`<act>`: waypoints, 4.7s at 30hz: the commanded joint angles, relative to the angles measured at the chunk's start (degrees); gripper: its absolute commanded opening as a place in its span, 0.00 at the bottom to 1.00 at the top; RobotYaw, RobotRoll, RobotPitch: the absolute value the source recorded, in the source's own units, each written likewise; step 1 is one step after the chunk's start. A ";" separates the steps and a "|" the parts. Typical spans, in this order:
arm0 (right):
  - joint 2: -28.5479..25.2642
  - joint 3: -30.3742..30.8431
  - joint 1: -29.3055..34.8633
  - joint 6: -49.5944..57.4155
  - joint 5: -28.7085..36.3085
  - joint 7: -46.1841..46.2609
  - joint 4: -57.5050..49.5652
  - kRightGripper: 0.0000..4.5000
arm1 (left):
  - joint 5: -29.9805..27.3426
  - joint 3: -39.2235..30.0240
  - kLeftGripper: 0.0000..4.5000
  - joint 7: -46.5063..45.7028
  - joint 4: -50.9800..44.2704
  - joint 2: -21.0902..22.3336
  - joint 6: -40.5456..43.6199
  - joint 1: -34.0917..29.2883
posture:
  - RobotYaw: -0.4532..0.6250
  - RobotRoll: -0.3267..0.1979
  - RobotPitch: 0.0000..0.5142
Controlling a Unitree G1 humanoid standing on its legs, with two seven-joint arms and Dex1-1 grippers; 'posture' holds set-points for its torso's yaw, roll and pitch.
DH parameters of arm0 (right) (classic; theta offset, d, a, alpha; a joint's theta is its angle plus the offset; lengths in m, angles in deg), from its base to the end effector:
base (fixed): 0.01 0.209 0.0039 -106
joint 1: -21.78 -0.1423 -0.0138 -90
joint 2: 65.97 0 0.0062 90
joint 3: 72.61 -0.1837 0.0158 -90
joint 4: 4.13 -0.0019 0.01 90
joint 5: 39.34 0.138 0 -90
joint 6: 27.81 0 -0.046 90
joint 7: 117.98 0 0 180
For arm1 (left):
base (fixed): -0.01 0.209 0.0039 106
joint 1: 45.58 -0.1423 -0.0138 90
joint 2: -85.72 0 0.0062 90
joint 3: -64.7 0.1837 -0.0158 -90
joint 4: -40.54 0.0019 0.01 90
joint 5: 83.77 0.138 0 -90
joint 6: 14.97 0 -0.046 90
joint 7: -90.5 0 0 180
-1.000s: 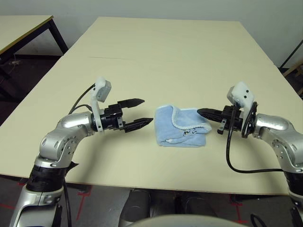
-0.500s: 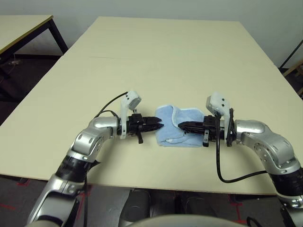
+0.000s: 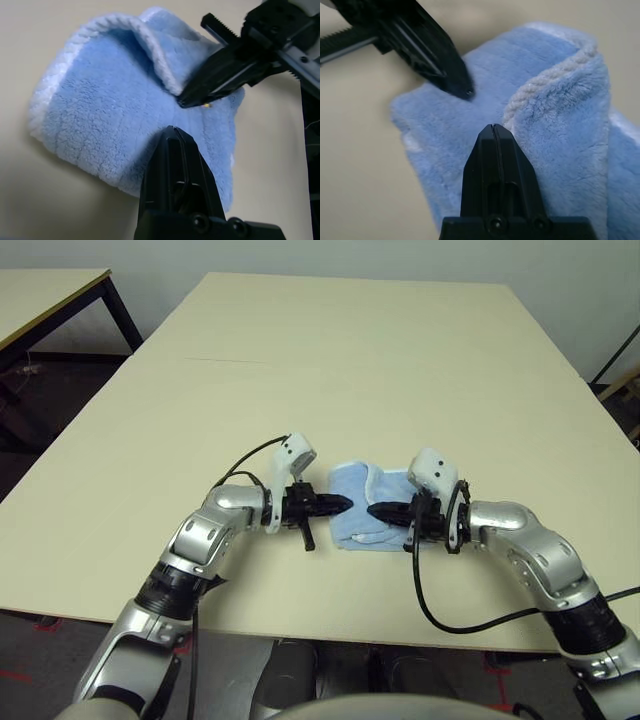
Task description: Fold the towel and set it aside.
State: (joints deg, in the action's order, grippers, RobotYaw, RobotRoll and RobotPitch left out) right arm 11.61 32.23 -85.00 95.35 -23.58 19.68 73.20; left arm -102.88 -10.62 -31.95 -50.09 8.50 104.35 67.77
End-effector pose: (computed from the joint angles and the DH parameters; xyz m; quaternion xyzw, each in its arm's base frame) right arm 0.2410 -0.1654 0.1152 -0.1194 0.1396 0.4859 0.8545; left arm 0.2672 0.1751 0.1143 0.0773 0.1560 -0.5785 0.7969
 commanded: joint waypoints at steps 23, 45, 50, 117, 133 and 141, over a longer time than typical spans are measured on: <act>-0.84 -11.27 10.94 0.65 -0.20 6.05 3.21 0.00 | -0.54 1.06 0.01 3.52 -3.31 1.34 2.19 -4.38 | 0.51 0.62 0.21; 0.68 -21.34 2.82 1.35 9.00 7.20 -0.96 0.00 | -6.04 -7.80 0.01 2.00 -0.88 1.23 4.39 4.19 | 0.51 0.62 0.19; 2.41 -15.48 -0.74 -0.57 6.31 5.91 3.03 0.00 | -0.76 -5.65 0.01 -0.84 9.39 -3.70 -2.23 9.49 | 0.50 0.62 0.18; 8.21 -29.35 -11.85 59.34 47.08 34.86 25.43 0.80 | -14.86 -18.31 1.00 18.30 -2.99 14.16 -4.59 -10.51 | 0.55 0.62 0.16; 19.98 -47.57 -15.53 45.35 45.00 46.07 19.57 0.01 | -13.04 -16.47 1.00 17.44 -0.67 12.61 -5.00 -7.22 | 0.51 0.62 0.14; 17.99 -52.14 -17.72 9.15 31.31 48.06 20.83 0.01 | -11.69 -14.73 1.00 17.65 1.72 10.94 -5.48 -3.77 | 0.48 0.62 0.14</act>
State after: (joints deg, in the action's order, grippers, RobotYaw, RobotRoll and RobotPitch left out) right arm 30.24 -17.90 -101.96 112.29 10.95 66.56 93.32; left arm -115.36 -26.26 -14.53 -49.03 19.54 99.50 63.60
